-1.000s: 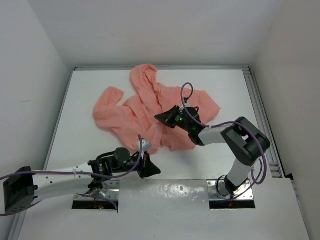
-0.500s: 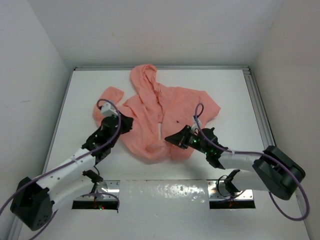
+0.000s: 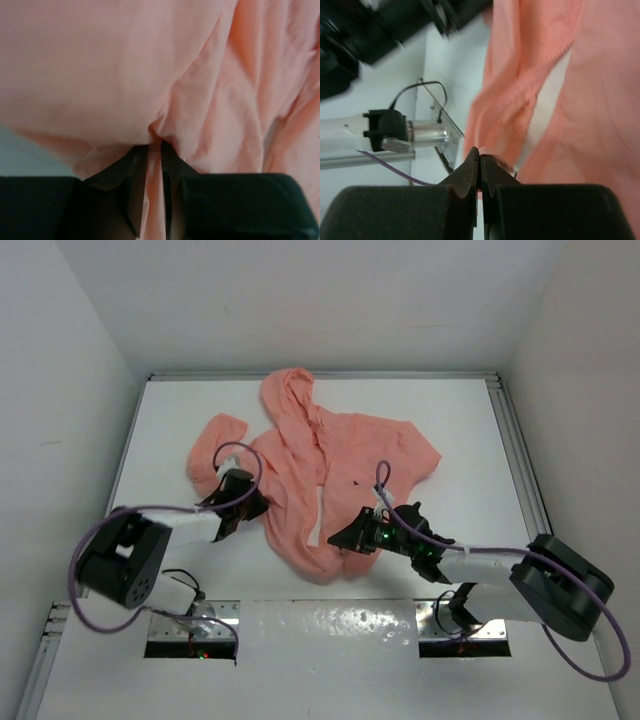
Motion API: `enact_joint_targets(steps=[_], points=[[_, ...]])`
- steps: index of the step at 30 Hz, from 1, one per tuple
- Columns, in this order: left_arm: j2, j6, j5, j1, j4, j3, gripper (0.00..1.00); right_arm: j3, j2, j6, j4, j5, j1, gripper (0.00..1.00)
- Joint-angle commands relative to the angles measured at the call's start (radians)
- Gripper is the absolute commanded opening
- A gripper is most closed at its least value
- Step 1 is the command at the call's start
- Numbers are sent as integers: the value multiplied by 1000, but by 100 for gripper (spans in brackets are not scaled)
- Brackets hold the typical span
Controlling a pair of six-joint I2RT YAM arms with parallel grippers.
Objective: Zip up the jacket
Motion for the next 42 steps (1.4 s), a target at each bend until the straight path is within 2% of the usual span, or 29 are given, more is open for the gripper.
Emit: enact_joint_targets(steps=[1,3,5,7,8,10,12,14,15,17,18,20,21,23,24,26,29,37,42], points=[[206,27,98,2,170,236,14,62,80,17,98,-32,32,0],[346,24,136,-13,190,352,12,88,138,42,158,-34,42,0],[396,23,149,-26,155,502,11,105,164,72,187,-29,58,0],[369,38,163,-36,155,532,15,135,189,79,195,-26,70,0],[305,56,149,-44,125,518,24,144,190,77,189,-14,75,0],[214,59,143,-46,120,450,34,147,189,77,184,12,73,0],[54,36,109,-46,126,283,43,148,190,77,168,61,73,0],[-60,21,95,-49,118,120,44,148,204,94,170,83,73,0],[-180,13,86,-56,104,75,41,139,209,102,186,94,73,0],[-301,10,78,-84,17,-20,25,126,219,128,204,112,75,0],[-419,4,68,-133,-51,-45,19,116,223,131,230,117,73,0],[-533,-11,75,-196,-78,-121,12,121,224,131,232,117,73,0],[-625,-20,110,-252,-78,-149,12,122,223,131,236,120,75,0],[-685,-48,152,-300,-87,-202,17,122,221,134,246,120,75,0],[-723,-60,187,-309,-98,-216,25,125,215,134,241,123,73,0],[-741,-89,236,-332,-66,-258,38,124,212,128,236,127,73,0],[-722,-131,301,-358,34,-286,45,122,209,131,233,135,73,0],[-606,-188,319,-391,156,-307,42,102,190,135,243,135,73,0],[-541,-192,319,-406,257,-309,46,107,187,138,244,98,73,0]])
